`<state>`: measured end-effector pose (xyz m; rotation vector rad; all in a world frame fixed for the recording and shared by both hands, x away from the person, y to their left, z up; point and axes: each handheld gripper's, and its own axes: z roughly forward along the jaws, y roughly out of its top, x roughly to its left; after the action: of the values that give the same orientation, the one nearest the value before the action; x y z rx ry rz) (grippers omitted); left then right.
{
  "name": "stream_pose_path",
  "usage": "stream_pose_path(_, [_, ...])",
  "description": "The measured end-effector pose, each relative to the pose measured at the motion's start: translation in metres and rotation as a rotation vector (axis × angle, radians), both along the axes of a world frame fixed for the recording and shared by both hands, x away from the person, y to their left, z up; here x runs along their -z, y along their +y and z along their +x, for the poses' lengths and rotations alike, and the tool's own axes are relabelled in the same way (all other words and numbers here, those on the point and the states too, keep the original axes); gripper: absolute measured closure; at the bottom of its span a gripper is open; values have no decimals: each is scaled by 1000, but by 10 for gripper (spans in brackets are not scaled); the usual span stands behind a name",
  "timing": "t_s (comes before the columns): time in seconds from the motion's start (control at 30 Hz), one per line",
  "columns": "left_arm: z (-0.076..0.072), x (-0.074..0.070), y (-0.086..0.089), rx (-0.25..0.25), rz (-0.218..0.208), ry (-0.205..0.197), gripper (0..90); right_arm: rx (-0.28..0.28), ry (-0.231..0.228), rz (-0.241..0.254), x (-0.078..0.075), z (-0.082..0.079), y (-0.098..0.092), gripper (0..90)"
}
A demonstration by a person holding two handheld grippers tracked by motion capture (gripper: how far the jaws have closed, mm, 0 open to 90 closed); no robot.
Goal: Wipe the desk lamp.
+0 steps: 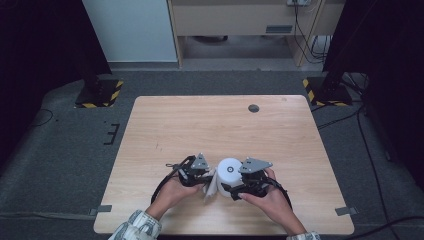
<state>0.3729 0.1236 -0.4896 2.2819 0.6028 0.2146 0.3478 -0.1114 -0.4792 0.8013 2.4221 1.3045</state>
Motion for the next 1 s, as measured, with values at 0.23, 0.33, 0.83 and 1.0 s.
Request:
stream_pose_path(0.23, [11, -30, -1, -34, -84, -48, 758, 3, 2, 1, 0, 0, 0, 89])
stream_pose_path(0.33, [21, -34, -7, -37, -85, -55, 758, 3, 3, 1, 0, 0, 0, 89])
stream_pose_path(0.83, [35, 10, -20, -13, 22, 19, 759, 1, 1, 2, 0, 1, -1, 89])
stream_pose_path(1.0, [23, 15, -12, -3, 48, 28, 760, 1, 1, 1, 0, 1, -1, 89])
